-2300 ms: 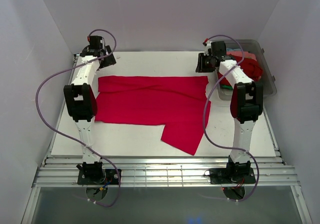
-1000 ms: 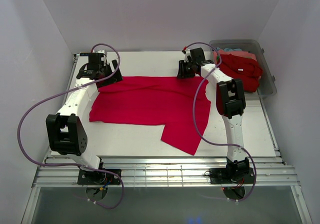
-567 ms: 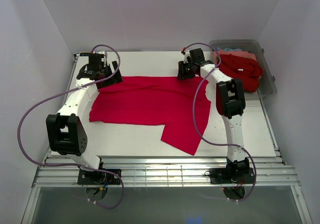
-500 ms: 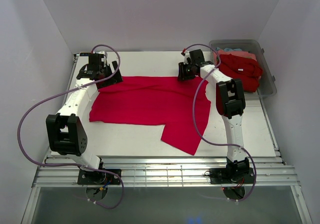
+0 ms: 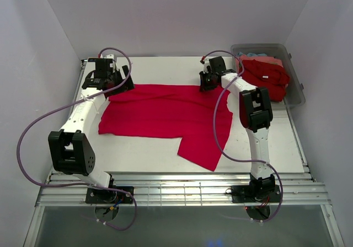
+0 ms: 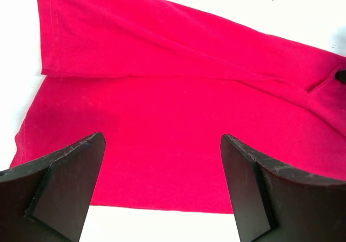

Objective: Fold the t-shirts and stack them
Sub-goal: Fold the flattened tshirt in 1/3 of the way

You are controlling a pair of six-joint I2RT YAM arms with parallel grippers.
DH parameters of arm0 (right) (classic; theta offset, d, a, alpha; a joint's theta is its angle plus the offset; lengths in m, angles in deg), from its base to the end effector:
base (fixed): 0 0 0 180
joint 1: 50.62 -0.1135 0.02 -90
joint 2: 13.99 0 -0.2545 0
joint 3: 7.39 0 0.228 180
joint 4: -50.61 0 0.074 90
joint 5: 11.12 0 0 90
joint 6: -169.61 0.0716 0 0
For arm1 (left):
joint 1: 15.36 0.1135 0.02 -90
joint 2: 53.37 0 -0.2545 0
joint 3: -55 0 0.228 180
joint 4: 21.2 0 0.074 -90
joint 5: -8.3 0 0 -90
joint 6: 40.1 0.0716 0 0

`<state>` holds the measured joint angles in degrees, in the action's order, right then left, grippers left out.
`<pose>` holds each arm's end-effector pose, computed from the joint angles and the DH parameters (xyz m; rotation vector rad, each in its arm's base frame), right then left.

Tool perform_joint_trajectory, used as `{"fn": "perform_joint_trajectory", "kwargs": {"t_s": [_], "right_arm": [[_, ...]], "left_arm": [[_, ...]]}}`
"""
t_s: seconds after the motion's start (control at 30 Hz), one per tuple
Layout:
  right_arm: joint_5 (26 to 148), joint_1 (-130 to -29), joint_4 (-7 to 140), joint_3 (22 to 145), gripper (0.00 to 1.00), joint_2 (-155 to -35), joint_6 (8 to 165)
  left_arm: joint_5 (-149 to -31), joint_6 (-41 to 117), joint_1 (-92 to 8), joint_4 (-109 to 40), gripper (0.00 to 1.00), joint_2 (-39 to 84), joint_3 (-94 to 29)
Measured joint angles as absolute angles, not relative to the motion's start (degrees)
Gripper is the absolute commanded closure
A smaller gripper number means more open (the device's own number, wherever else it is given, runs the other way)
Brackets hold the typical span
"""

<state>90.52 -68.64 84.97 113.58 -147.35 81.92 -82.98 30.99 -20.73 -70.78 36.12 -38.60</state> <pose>0.4864 0.1734 0.1446 -0.4245 2.3664 0.4091 0.3456 -0.0341 0.2805 -0.2693 2.3609 -0.2305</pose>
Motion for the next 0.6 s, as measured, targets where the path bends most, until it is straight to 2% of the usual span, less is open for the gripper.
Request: {"fn": "perform_joint_trajectory", "kwargs": {"t_s": [0.27,0.6], "right_arm": [[88.31,-69.93,85.37,111.09,0.84,-144.00,81.00],[87.29,-73.73,85.15,101.87,0.85,-131.48,78.79]], "left_arm": [[-82.98,30.92,-20.73,-70.85,0.02,34.57,-37.45],[-83.49,30.13,-20.73,-70.93,0.02,33.81,-35.48]]}}
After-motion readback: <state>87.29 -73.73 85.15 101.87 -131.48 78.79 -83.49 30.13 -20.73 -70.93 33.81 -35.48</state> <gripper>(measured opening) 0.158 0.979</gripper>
